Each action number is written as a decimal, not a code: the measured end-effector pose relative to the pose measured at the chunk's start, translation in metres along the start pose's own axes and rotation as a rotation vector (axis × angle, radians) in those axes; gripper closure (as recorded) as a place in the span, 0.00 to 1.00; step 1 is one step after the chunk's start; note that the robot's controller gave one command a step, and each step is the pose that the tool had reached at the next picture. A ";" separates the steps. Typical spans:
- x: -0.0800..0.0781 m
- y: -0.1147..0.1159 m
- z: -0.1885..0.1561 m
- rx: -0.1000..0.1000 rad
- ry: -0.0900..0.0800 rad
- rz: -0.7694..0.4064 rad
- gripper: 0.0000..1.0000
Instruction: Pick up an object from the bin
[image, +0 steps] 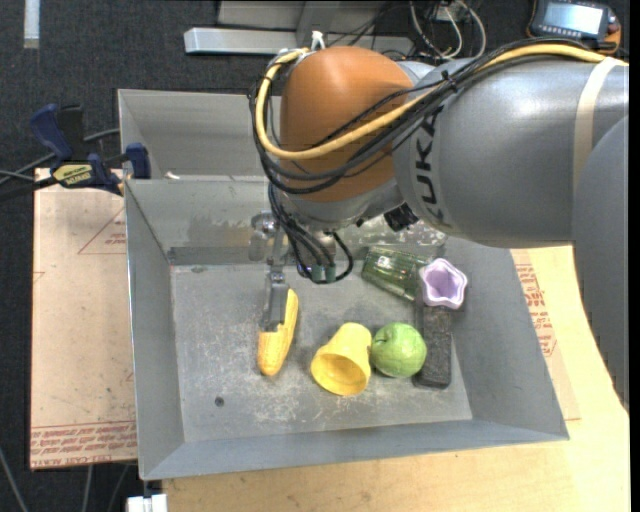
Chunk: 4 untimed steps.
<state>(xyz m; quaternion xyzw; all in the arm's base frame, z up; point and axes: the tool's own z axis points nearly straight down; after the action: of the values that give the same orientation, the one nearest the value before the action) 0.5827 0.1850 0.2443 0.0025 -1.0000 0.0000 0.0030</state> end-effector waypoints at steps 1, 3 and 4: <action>-0.001 -0.001 -0.005 -0.002 -0.007 0.003 0.00; 0.008 -0.042 0.067 -0.002 -0.003 -0.092 0.00; -0.005 -0.065 0.104 0.000 -0.020 -0.255 0.00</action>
Offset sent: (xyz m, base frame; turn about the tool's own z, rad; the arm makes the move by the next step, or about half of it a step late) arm -0.0011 -0.0294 -0.1354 0.0148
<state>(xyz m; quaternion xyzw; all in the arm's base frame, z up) 0.5877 0.1199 0.1403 0.1295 -0.9915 -0.0006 -0.0069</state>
